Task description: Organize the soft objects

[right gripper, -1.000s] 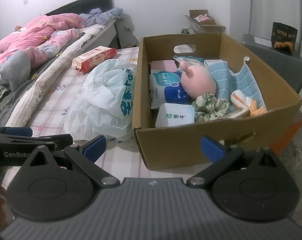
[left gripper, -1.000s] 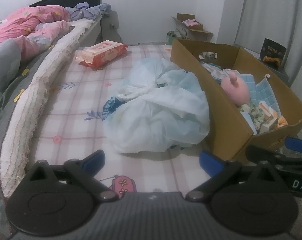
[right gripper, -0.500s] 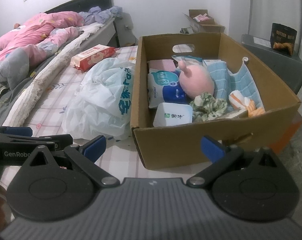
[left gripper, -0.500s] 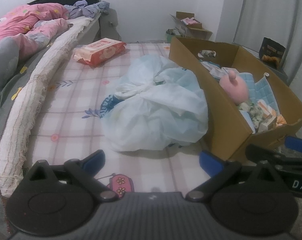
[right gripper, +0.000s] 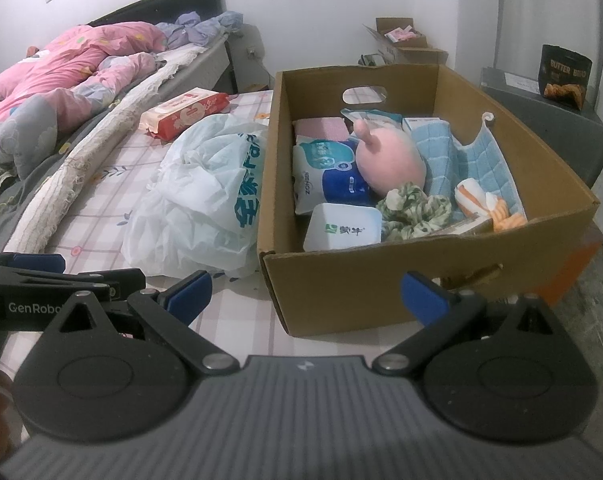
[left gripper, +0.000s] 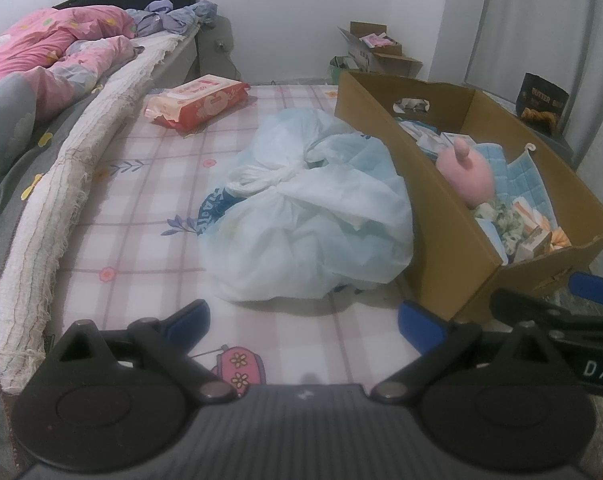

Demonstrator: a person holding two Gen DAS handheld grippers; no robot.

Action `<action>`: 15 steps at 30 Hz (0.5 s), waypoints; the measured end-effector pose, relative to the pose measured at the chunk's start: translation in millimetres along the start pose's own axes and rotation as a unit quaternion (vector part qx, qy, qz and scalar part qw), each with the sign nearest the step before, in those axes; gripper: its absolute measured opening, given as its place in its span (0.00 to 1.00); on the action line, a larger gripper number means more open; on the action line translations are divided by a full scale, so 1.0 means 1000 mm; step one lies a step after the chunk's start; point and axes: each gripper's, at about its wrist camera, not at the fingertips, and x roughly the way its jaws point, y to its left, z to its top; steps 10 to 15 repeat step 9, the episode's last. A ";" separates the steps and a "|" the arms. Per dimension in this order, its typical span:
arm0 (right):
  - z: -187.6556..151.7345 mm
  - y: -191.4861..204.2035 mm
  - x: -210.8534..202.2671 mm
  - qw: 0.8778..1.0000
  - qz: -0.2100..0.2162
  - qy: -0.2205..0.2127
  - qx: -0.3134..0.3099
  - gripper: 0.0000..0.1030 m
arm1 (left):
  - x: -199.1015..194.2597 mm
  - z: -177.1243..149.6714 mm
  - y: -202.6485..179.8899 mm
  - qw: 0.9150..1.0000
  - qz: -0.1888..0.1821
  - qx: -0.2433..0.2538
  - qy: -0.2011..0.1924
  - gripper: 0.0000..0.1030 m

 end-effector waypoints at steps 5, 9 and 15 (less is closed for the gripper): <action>0.000 0.000 0.000 1.000 0.000 0.000 0.000 0.99 | 0.000 0.000 0.000 1.000 0.000 0.000 0.000 0.98; 0.001 -0.001 -0.001 1.000 -0.003 0.000 -0.002 0.99 | 0.000 0.001 0.000 1.000 -0.002 -0.001 0.000 0.98; 0.001 -0.001 -0.001 1.000 -0.003 0.000 -0.002 0.99 | 0.000 0.001 0.000 1.000 -0.002 -0.001 0.000 0.98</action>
